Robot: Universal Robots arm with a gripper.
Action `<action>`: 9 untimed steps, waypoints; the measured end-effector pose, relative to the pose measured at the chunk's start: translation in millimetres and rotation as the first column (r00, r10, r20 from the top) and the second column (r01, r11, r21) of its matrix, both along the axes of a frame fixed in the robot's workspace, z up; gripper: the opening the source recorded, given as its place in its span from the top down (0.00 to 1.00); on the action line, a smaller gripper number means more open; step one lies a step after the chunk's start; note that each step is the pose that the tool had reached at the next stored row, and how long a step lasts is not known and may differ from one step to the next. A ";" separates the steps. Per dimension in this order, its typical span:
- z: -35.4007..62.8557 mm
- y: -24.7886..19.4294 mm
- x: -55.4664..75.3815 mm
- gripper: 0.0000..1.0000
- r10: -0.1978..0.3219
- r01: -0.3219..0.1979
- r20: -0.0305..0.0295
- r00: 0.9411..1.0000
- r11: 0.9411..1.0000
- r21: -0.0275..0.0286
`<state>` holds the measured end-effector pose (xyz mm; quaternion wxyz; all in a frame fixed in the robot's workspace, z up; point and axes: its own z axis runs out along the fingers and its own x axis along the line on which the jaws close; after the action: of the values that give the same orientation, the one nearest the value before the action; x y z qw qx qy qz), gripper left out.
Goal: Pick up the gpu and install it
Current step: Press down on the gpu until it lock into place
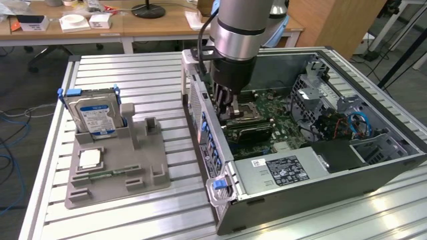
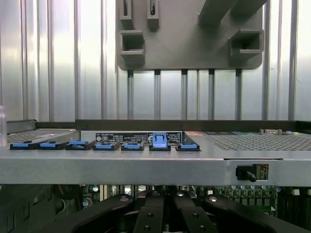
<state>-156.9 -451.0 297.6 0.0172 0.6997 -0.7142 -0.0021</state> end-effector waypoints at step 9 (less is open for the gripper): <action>2.1 0.0 -2.3 0.89 0.000 0.000 0.000 1.000 1.000 0.000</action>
<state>-159.1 -451.0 299.7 0.0172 0.6998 -0.7142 -0.0020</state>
